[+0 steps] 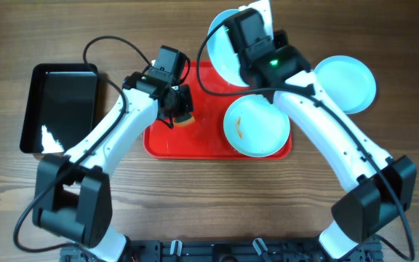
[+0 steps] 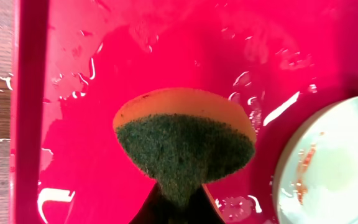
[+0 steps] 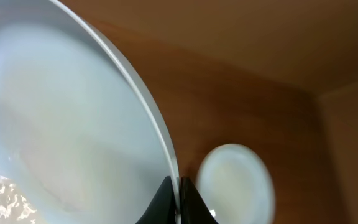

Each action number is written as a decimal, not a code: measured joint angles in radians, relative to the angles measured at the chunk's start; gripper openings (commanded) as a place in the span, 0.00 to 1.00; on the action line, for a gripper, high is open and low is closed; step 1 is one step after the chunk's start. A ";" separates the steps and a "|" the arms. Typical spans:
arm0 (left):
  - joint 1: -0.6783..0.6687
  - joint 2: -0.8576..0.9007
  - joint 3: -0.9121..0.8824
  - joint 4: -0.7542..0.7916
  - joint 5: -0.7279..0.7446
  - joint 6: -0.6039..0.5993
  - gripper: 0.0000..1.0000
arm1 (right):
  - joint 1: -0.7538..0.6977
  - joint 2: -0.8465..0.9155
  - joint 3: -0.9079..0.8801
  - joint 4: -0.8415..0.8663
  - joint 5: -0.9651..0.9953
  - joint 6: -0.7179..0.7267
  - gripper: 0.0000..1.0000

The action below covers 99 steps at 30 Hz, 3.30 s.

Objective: Clean dirty plates on tray and stack at the side
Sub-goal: 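Lift the gripped plate with the right gripper and carry it right, then lower the held plate onto the plate at the right and release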

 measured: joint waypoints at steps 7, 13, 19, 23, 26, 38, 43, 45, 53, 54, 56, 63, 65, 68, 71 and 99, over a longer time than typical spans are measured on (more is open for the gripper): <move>0.000 0.056 -0.002 0.006 0.018 0.000 0.04 | 0.085 0.000 0.000 0.074 0.286 -0.099 0.03; 0.000 0.057 -0.002 0.013 0.029 0.000 0.04 | 0.098 0.000 0.000 0.080 0.390 -0.154 0.04; 0.000 0.057 -0.002 0.013 0.034 0.000 0.04 | 0.098 0.000 0.000 0.072 0.412 -0.160 0.04; 0.000 0.057 -0.002 0.013 0.036 0.000 0.04 | 0.098 0.000 0.000 0.045 0.407 -0.137 0.04; 0.000 0.057 -0.002 0.013 0.036 0.000 0.04 | 0.098 0.000 0.000 0.010 0.383 -0.090 0.04; 0.000 0.057 -0.002 0.013 0.036 0.000 0.04 | -0.268 0.000 0.000 -0.149 -0.463 0.296 0.04; 0.000 0.057 -0.002 0.013 0.036 0.000 0.04 | -0.555 0.000 -0.016 -0.155 -0.775 0.343 0.04; 0.000 0.057 -0.002 0.013 0.036 0.000 0.04 | -0.661 0.000 -0.048 -0.142 -0.880 0.349 0.04; 0.000 0.057 -0.002 0.017 0.036 0.000 0.04 | -0.791 0.000 -0.142 -0.098 -1.094 0.279 0.04; 0.000 0.057 -0.002 0.017 0.036 0.000 0.04 | -0.782 0.000 -0.142 -0.085 -1.104 0.272 0.04; 0.000 0.057 -0.002 0.017 0.036 0.000 0.04 | -0.749 0.000 -0.142 -0.054 -1.116 0.248 0.04; 0.000 0.057 -0.002 0.016 0.036 0.000 0.04 | -0.546 -0.045 -0.146 -0.021 -0.845 0.219 0.04; 0.000 0.057 -0.002 0.016 0.036 0.000 0.04 | -0.461 -0.077 -0.146 -0.013 -0.666 0.216 0.04; 0.000 0.057 -0.002 0.016 0.036 0.000 0.04 | -0.315 -0.123 -0.146 0.011 -0.326 0.201 0.04; 0.000 0.057 -0.002 0.016 0.036 0.000 0.04 | -0.197 -0.134 -0.146 0.047 -0.047 0.169 0.04; 0.000 0.057 -0.002 0.017 0.036 0.000 0.04 | 0.000 -0.133 -0.147 0.289 0.516 -0.259 0.04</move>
